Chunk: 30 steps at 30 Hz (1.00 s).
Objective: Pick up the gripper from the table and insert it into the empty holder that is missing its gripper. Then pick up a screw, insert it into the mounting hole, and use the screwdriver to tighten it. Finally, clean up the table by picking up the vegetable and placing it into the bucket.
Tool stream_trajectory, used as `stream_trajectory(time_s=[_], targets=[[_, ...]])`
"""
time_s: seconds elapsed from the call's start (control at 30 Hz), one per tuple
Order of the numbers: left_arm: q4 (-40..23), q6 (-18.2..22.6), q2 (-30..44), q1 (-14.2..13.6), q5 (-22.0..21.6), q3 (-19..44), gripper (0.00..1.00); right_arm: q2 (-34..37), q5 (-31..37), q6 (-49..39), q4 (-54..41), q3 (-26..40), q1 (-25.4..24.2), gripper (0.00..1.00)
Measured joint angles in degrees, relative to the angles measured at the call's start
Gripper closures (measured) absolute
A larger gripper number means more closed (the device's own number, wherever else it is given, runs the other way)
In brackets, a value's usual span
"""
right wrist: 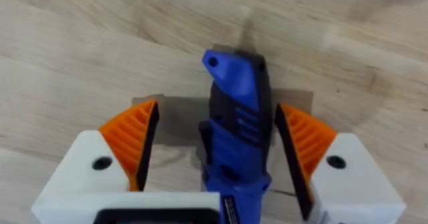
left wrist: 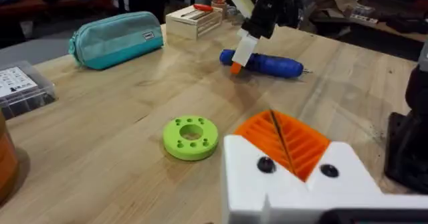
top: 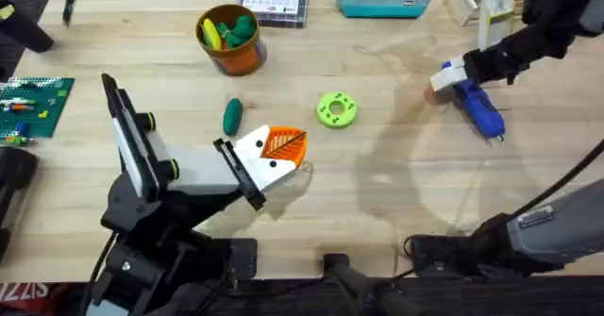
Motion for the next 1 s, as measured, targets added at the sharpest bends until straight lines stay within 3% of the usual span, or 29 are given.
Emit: stream_trajectory(time_s=[0.4, 0.7, 1.0], targets=[[0.0, 0.0, 0.0, 0.0, 0.0, 0.0, 0.983, 0.0, 1.9, -4.2, -3.1, 0.0, 0.2, 0.008], [0.0, 0.0, 0.0, 0.0, 0.0, 0.0, 0.983, 0.0, 9.8, -7.2, -2.1, 0.0, 5.4, 0.007], [0.0, 0.0, 0.0, 0.0, 0.0, 0.0, 0.981, 0.0, 12.2, -7.6, -2.3, 0.0, 7.0, 0.008]])
